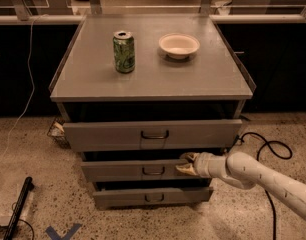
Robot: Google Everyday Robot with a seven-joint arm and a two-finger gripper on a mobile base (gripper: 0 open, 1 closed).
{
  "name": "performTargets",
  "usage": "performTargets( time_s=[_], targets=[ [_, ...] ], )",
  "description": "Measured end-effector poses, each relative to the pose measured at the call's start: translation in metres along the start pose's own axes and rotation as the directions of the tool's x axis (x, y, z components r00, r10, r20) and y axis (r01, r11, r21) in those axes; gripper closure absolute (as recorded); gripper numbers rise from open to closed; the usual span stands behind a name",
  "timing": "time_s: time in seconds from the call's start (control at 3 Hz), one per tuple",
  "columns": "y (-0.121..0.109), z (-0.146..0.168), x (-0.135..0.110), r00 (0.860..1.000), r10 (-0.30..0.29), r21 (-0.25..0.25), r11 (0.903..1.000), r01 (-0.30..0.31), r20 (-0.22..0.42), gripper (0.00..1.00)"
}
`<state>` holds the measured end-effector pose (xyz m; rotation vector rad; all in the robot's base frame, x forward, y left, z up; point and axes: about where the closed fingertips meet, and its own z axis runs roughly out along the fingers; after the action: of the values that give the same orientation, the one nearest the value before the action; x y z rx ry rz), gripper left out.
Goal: Open middle drawer
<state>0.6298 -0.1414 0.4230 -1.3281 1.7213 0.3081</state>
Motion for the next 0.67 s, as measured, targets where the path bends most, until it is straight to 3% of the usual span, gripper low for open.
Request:
performTargets(
  time_s=[0.67],
  targets=[
    [-0.0012, -0.0020, -0.0025, 1.000, 0.000, 0.000, 1.0000, 0.000, 0.000, 1.00]
  ],
)
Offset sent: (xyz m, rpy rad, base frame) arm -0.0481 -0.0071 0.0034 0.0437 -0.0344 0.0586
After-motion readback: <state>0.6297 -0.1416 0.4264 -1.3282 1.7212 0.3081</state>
